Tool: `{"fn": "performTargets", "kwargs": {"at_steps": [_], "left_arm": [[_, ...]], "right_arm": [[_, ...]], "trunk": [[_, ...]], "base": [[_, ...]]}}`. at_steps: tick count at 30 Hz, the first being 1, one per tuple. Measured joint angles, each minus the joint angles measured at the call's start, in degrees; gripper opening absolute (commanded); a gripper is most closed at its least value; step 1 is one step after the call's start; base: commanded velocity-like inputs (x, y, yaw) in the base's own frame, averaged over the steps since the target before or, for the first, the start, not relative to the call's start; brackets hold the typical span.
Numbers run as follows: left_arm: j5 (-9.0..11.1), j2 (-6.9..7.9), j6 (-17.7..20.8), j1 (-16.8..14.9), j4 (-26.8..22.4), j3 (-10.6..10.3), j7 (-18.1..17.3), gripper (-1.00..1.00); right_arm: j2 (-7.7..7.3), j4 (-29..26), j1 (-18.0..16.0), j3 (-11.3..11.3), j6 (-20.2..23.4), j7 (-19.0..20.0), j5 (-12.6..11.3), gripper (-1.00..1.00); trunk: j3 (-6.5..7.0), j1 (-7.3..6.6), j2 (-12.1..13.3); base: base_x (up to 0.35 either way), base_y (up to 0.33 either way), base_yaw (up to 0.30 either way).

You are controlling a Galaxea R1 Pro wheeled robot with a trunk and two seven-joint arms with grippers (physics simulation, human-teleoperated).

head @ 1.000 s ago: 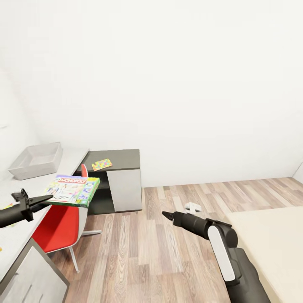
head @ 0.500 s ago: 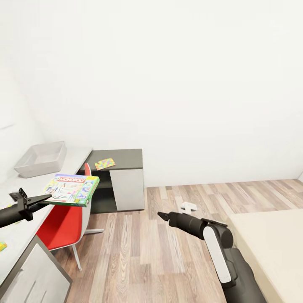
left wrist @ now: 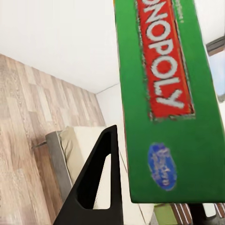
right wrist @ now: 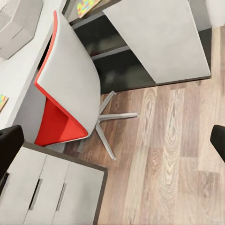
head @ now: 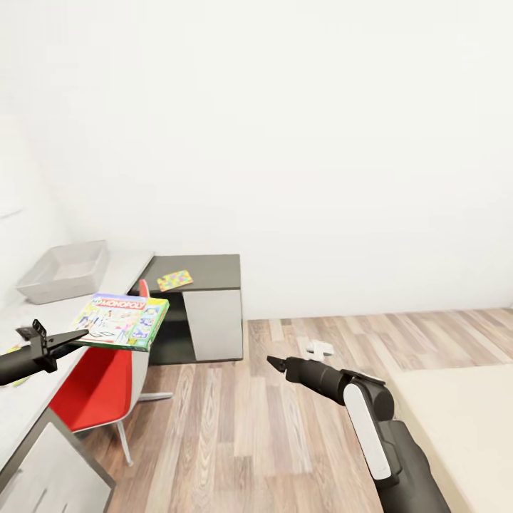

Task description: Put all the toys in the child's room - the three board games (two on the bed and one on the table), the two jigsaw puzzles on the table, and the tennis ball on the table - inside the toy box on the table in the child's room.

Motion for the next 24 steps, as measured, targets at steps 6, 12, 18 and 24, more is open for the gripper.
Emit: {"fn": "performTargets", "kwargs": {"at_steps": [6,12,18,24], "left_arm": [[0.0,-0.04,-0.1,0.0,0.0,0.0,0.0,-1.00],[-0.1,-0.09,-0.2,0.0,0.0,0.0,0.0,-1.00],[-0.1,-0.09,-0.2,0.0,0.1,0.0,0.2,-1.00],[-0.1,-0.24,-0.2,0.0,0.2,0.0,0.3,-1.00]], "right_arm": [[-0.04,0.0,0.0,0.3,-0.1,-0.1,0.0,1.00],[0.03,0.1,0.0,2.9,-0.3,-0.4,0.1,1.00],[-0.01,0.2,0.0,3.5,-0.3,-0.4,0.2,1.00],[-0.16,0.3,0.0,3.5,-0.6,-0.4,0.2,1.00]], "trunk": [[0.22,0.00,0.0],[0.35,0.00,0.0],[0.36,0.00,0.0],[0.37,0.00,0.0]], "base": [[0.302,-0.082,0.255],[0.306,0.091,0.279],[0.311,0.036,0.290],[0.325,0.003,0.292]]}}
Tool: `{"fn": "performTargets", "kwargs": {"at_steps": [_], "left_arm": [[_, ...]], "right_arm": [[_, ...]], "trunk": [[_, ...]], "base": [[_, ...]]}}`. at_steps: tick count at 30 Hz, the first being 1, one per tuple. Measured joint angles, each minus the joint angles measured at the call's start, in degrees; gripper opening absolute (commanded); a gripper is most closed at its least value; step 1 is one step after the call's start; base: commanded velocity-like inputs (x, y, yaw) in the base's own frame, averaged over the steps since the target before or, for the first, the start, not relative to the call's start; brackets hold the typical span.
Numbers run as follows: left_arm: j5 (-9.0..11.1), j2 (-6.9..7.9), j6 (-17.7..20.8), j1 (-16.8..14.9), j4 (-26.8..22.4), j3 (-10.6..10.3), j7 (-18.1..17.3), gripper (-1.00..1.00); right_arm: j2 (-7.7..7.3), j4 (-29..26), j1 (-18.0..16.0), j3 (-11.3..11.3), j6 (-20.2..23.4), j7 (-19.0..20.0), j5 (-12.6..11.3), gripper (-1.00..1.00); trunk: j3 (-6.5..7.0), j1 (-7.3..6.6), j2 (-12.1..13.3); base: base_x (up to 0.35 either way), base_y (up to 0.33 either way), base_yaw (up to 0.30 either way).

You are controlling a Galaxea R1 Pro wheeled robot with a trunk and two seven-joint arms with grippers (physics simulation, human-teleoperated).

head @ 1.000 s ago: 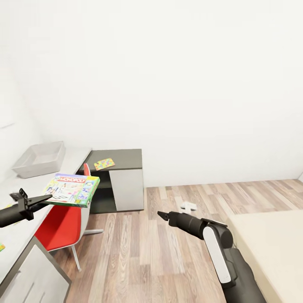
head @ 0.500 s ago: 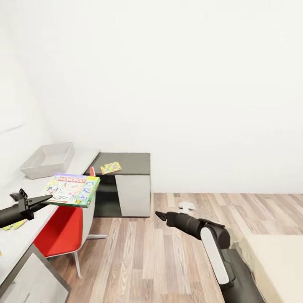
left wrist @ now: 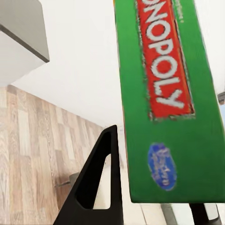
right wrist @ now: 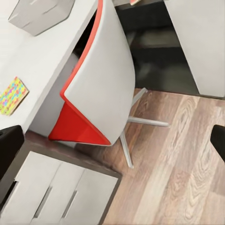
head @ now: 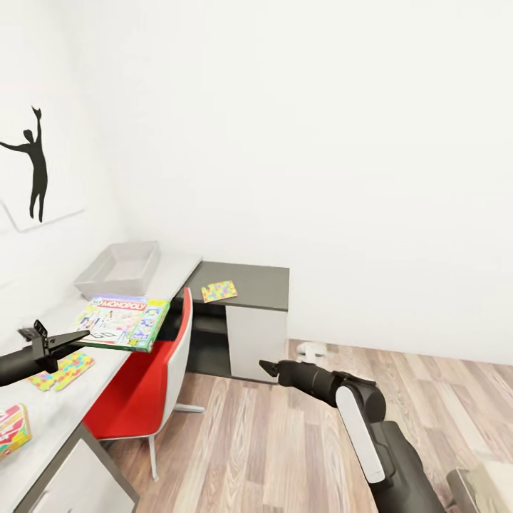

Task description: Put all the toys in the child's room - the three board games (two on the bed and one on the table), the two jigsaw puzzles on the table, and the tennis ball on the table - inside the toy box on the table in the child's room.

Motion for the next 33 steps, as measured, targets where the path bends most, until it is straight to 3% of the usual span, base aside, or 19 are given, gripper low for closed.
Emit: {"fn": "performTargets", "kwargs": {"at_steps": [17,33], "left_arm": [[0.0,-0.03,-0.4,0.0,0.1,0.0,0.2,-1.00],[0.0,-0.03,-0.7,0.0,0.2,0.1,0.3,-1.00]], "right_arm": [[0.03,0.3,-0.1,-0.3,-0.2,0.0,0.0,1.00],[0.21,0.2,-0.1,0.0,-0.2,0.0,0.0,1.00]], "trunk": [[-0.57,0.00,0.0],[-1.94,0.00,0.0]], "base": [[0.327,0.000,0.247],[0.327,-0.026,0.116]]}}
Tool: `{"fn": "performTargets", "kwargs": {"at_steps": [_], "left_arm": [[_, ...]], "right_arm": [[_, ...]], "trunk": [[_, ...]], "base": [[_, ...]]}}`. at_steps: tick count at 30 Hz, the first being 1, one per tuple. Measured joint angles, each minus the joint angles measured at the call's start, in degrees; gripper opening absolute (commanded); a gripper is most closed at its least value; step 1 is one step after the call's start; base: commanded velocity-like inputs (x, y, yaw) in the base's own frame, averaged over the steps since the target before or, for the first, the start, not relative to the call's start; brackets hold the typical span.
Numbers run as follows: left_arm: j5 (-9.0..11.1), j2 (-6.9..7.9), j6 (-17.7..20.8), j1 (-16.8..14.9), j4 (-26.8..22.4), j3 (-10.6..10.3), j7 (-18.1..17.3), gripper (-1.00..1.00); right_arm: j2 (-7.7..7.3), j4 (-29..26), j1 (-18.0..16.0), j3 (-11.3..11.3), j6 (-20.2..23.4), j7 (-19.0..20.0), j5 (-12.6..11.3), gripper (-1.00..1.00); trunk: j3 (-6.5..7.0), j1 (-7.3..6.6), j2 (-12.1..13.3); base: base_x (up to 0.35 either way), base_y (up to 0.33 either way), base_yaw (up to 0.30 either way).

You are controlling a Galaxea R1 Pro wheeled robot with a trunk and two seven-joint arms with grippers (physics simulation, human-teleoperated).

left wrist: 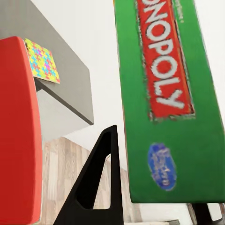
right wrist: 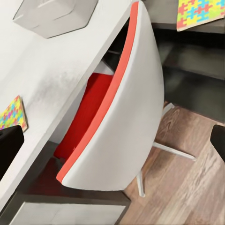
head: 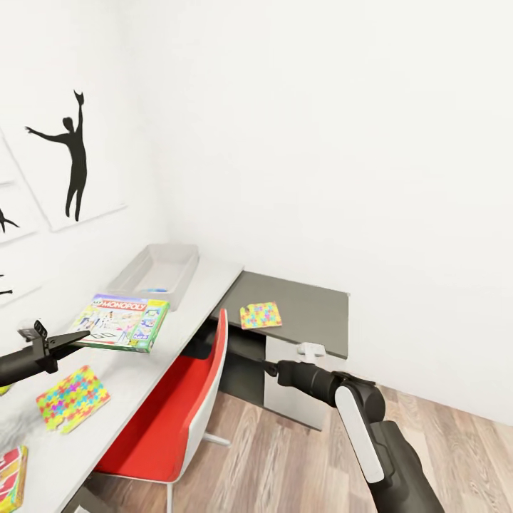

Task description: Put all the toys in the child's room - the three board games (two on the bed and one on the table), the two jigsaw puzzles on the table, and the tennis ball on the table - inside the toy box on the table in the child's room.

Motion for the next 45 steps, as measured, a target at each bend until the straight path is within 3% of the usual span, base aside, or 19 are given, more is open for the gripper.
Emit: {"fn": "performTargets", "kwargs": {"at_steps": [27,45], "left_arm": [[-0.2,0.00,-0.2,0.0,0.0,0.0,0.0,-1.00],[-0.1,0.00,-0.1,0.0,0.0,0.0,-0.1,-1.00]], "right_arm": [[-0.07,-0.1,0.0,0.1,-1.5,0.1,0.0,1.00],[-0.28,-0.1,0.0,0.1,-1.6,0.6,0.0,1.00]], "trunk": [[-2.28,0.00,0.0],[-2.32,0.01,0.0]], "base": [[0.311,-0.122,0.016],[0.287,-0.085,0.240]]}}
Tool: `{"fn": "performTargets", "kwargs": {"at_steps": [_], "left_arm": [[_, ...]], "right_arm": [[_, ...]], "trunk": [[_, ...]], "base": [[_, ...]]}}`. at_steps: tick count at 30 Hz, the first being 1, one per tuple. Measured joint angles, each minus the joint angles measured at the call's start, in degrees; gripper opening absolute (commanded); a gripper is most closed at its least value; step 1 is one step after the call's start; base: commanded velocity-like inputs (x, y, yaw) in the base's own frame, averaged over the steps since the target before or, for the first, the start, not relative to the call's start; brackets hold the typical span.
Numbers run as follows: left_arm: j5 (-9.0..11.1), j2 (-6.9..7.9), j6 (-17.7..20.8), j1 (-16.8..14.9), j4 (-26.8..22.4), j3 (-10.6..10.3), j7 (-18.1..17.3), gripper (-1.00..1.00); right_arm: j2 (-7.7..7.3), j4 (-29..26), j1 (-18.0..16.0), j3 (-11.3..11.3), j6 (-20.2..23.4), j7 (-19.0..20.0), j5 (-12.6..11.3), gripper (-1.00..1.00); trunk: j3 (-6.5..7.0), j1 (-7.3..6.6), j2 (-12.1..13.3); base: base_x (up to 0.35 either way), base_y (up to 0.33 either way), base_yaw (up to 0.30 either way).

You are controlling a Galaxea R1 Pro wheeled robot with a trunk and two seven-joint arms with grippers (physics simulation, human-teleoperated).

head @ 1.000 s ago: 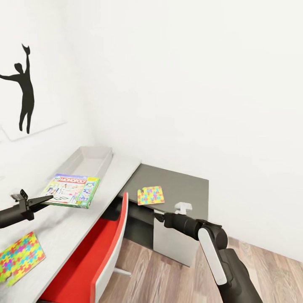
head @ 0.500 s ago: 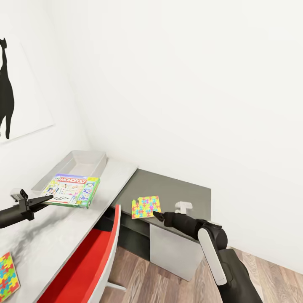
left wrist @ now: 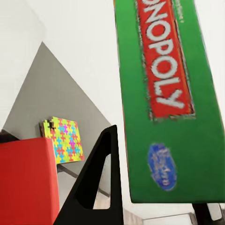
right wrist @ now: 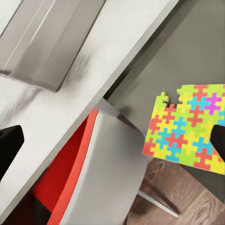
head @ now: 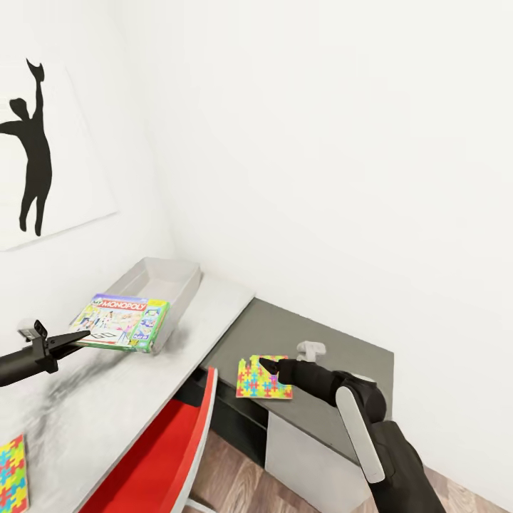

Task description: Put all the toys in the child's room - the three board games (two on the bed and one on the table), the two jigsaw puzzles on the table, and the tennis ball on the table - inside the toy box on the table in the child's room.

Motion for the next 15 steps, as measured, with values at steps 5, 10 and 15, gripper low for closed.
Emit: {"fn": "performTargets", "kwargs": {"at_steps": [5,10,15], "left_arm": [[0.0,-0.05,0.0,0.0,0.0,0.0,0.1,-1.00],[0.0,-0.03,0.0,0.0,0.0,0.0,0.0,-1.00],[0.0,-0.01,0.0,0.0,0.0,0.0,0.0,-1.00]], "right_arm": [[0.03,0.0,0.0,-0.1,0.0,0.0,0.0,1.00],[0.09,0.0,0.0,-0.1,-0.1,0.1,0.0,1.00],[0.09,0.0,0.0,-0.1,-0.1,0.1,0.0,1.00]], "trunk": [[0.00,-0.01,0.0],[0.00,0.01,0.0],[0.00,0.00,0.0]], "base": [[0.286,-0.006,0.025],[0.210,-0.001,0.019],[0.175,0.000,0.041]]}}
